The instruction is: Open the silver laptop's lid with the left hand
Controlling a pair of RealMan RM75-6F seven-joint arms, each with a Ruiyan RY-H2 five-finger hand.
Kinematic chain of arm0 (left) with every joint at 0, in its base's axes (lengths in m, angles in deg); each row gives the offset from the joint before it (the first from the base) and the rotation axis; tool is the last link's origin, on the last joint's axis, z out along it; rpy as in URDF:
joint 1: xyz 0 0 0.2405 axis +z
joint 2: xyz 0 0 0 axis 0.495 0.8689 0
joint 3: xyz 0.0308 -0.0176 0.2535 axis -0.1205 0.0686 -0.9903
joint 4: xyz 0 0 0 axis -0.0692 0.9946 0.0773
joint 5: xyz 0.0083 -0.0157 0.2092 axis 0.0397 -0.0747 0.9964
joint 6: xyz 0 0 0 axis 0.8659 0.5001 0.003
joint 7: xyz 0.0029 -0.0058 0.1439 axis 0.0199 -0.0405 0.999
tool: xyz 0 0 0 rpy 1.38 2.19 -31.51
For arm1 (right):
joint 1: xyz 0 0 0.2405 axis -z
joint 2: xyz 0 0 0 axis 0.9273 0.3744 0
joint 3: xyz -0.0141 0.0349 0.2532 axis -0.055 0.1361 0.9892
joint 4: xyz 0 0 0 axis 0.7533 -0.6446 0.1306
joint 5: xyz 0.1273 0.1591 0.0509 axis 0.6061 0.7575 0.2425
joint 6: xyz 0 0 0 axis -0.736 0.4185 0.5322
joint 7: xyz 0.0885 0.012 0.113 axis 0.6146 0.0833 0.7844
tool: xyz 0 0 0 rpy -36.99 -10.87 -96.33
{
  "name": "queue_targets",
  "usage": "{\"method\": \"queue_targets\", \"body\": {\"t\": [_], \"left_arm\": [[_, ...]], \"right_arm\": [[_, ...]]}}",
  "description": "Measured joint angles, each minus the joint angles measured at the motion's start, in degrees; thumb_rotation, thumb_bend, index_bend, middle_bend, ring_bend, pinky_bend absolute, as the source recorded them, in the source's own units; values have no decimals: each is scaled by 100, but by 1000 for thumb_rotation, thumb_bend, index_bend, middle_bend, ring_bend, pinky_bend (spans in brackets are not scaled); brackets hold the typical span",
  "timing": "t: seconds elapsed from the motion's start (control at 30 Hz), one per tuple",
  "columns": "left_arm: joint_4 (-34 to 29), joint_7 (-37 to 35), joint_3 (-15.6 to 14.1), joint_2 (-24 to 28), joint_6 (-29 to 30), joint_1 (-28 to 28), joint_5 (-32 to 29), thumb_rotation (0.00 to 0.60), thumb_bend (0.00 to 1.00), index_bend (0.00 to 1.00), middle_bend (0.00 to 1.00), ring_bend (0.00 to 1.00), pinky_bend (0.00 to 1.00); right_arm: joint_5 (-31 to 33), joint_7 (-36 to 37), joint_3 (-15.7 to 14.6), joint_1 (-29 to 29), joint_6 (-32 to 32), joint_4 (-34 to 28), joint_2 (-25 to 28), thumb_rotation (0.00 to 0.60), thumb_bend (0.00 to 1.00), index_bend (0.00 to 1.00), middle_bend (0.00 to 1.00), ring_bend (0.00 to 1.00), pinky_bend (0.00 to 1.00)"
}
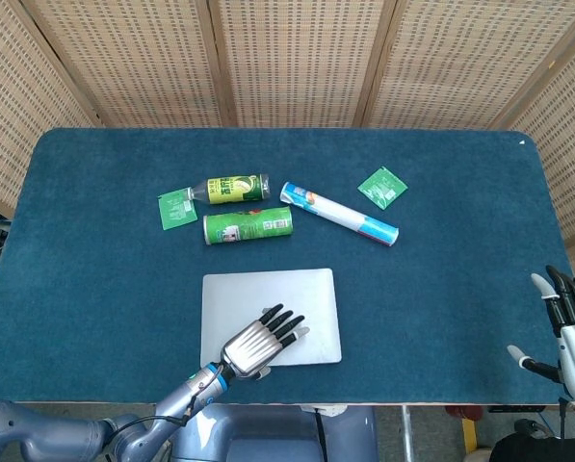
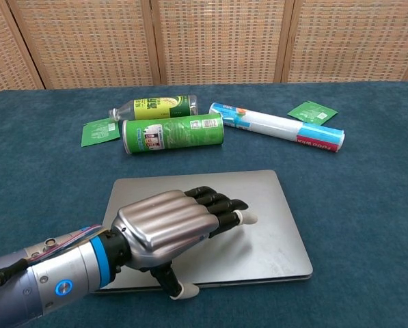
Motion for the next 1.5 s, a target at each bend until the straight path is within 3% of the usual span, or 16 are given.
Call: {"method": "queue_targets", "body": {"t": [0.23, 0.4, 0.63, 0.93, 1.03, 1.23, 1.5], "left_arm": [[-27, 91, 6, 27, 76, -38, -15, 600, 400, 0, 0, 0, 0], [-26, 249, 50, 42, 198, -72, -17, 600, 570, 0, 0, 0, 0], [-71, 375, 147, 98, 314, -134, 16, 600, 573, 0, 0, 0, 0], [-180, 448, 536, 250, 364, -295, -184, 600, 574, 0, 0, 0, 0], [-189, 431, 658, 278, 348, -350, -321, 600, 574, 0, 0, 0, 0], [-288, 196, 816, 390, 403, -400, -422, 600, 574, 0, 0, 0, 0], [-355, 25, 887, 637, 417, -462, -561, 600, 573, 0, 0, 0, 0]], "right_arm": [[2, -2, -4, 0, 9, -16, 6, 600, 0, 59, 0, 0, 0], [1, 6, -11, -2, 22, -18, 9, 600, 0, 59, 0, 0, 0], [-35, -26, -63, -49, 169, -12, -1, 600, 23, 116, 0, 0, 0], [-542, -233, -256, -431, 765, 237, -156, 600, 524, 258, 134, 10, 1], [-730, -295, -327, -663, 1117, 311, -243, 600, 594, 265, 161, 37, 13], [-1003, -266, -442, -1305, 2100, 388, -454, 600, 641, 287, 196, 72, 81], [-799, -90, -400, -2348, 3650, 507, -1120, 600, 762, 283, 209, 107, 171]]}}
